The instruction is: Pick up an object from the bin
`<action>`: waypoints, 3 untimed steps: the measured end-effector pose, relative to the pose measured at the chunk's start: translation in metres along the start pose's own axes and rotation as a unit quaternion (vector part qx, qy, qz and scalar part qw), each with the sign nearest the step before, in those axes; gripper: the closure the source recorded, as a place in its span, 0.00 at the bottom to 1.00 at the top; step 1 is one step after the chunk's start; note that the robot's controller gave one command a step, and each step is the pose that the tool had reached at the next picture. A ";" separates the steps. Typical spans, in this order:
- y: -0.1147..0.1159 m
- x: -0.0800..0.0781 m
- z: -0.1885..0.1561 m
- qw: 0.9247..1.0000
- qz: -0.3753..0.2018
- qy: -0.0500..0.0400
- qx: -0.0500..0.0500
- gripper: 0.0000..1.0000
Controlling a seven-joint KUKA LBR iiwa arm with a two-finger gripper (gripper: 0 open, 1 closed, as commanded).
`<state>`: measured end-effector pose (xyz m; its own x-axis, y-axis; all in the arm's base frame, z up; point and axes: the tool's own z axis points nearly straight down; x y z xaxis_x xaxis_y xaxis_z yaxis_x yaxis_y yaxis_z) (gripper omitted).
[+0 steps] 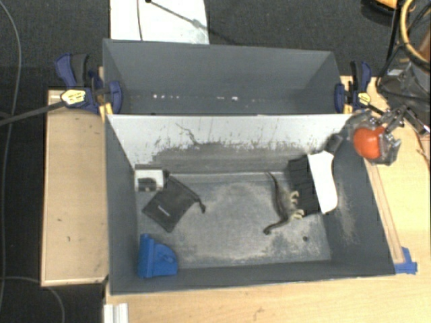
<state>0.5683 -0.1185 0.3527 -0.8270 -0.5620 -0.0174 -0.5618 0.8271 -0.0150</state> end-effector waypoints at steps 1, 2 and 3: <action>0.026 0.015 0.056 0.998 -0.063 0.002 -0.002 0.00; 0.038 0.016 0.071 0.995 -0.098 0.004 -0.006 0.00; 0.041 0.014 0.012 0.994 -0.113 0.002 -0.004 0.00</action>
Offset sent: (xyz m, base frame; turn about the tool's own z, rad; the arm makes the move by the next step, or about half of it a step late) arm -0.0359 0.0353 -0.0158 -0.3686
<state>0.5341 -0.0918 0.3397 -0.6795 -0.7336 -0.0109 -0.7335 0.6796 -0.0110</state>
